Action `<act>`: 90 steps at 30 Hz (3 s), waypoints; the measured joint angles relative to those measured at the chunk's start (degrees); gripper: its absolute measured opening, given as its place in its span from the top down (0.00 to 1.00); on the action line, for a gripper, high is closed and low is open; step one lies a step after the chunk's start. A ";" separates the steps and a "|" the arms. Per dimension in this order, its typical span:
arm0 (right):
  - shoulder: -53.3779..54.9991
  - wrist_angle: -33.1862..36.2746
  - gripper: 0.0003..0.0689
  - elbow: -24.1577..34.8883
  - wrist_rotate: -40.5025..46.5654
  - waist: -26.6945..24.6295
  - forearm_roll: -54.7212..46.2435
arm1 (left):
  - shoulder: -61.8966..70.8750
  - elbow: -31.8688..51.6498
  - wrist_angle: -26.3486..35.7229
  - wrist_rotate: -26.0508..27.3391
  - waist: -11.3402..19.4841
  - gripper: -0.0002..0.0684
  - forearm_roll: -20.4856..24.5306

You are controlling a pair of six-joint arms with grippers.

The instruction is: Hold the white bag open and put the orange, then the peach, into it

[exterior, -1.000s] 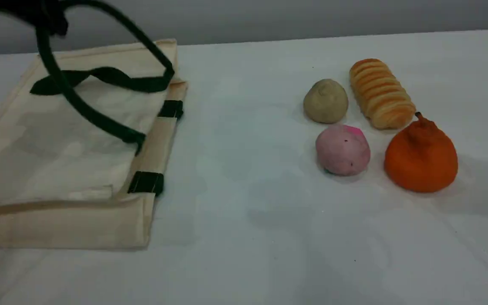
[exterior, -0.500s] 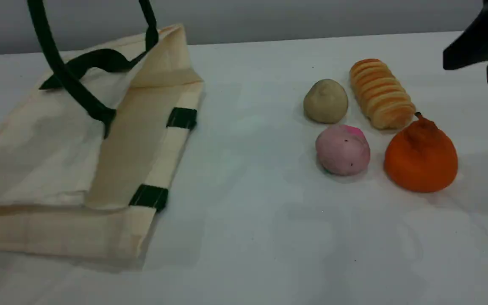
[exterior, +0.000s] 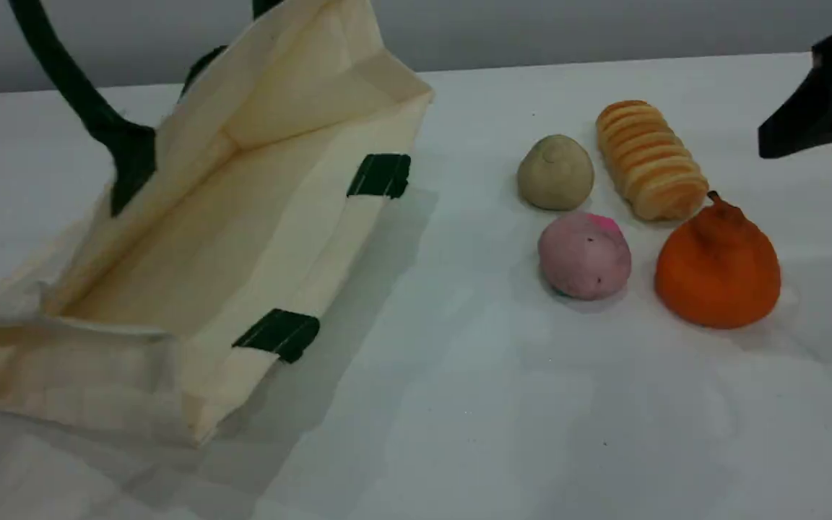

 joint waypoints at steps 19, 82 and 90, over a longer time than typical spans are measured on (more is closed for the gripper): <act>3.33 1.19 0.29 0.00 -8.76 0.00 8.29 | -5.06 -0.36 1.14 0.31 -1.77 0.89 -0.01; 6.77 13.85 0.93 -6.12 -8.61 -0.05 10.82 | -4.89 -0.36 0.25 0.71 -1.77 0.89 -0.90; -3.10 28.60 0.93 -6.12 -8.64 1.49 10.29 | -4.89 -0.36 0.19 0.71 -1.77 0.89 0.23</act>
